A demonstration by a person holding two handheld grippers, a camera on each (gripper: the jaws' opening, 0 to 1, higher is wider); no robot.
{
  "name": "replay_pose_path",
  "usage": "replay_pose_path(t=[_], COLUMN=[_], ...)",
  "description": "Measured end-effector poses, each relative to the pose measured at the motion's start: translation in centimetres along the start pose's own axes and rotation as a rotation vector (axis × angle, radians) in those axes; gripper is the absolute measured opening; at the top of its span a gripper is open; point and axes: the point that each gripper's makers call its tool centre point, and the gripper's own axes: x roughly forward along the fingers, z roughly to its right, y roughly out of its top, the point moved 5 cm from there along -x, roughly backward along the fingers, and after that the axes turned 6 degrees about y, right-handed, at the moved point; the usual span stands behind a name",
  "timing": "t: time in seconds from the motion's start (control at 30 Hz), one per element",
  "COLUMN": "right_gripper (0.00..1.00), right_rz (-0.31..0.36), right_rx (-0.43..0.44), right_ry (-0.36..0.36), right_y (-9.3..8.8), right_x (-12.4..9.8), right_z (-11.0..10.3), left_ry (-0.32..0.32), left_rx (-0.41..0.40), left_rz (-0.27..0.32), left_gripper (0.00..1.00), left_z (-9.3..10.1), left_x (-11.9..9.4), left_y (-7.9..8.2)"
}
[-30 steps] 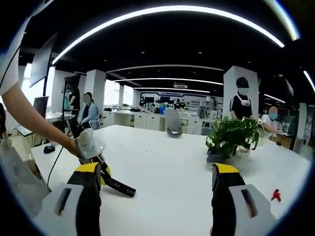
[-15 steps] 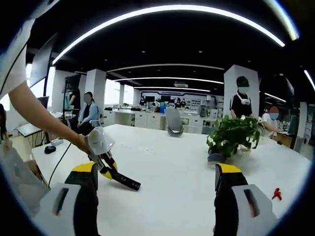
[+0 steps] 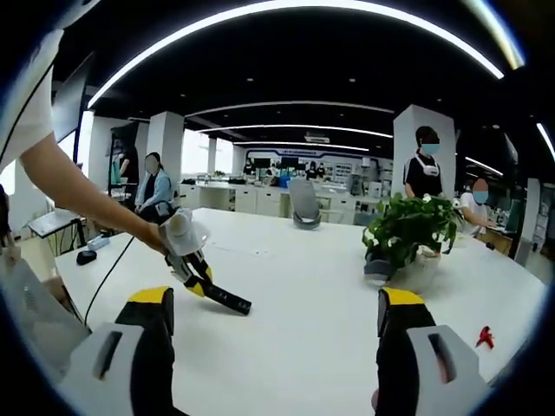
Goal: Press the specified remote control buttons in sequence, fully releasing each button before pressing the next.
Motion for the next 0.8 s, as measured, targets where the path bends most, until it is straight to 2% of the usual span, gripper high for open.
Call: replay_pose_path(t=[0.33,0.4,0.63,0.8], right_gripper=[0.97,0.97,0.95,0.94], right_rz=[-0.042,-0.053,-0.067,-0.077], right_rx=[0.008,0.006,0.013,0.018], right_ry=[0.003,0.002,-0.001,-0.004], right_y=[-0.5,-0.7,-0.9,-1.0], right_x=[0.2,0.2,0.2,0.3], right_z=[0.0,0.0,0.1,0.1], left_ry=[0.013,0.039,0.018,0.014], left_rx=[-0.011,0.031,0.059,0.044], left_rz=[-0.003,-0.007,-0.03,-0.034], left_gripper=[0.23,0.23,0.23,0.23], left_z=[-2.2,-2.7,-3.3,-4.0], left_x=[1.5,1.9,3.0,3.9], left_y=[0.3,0.3,-0.1,-0.2])
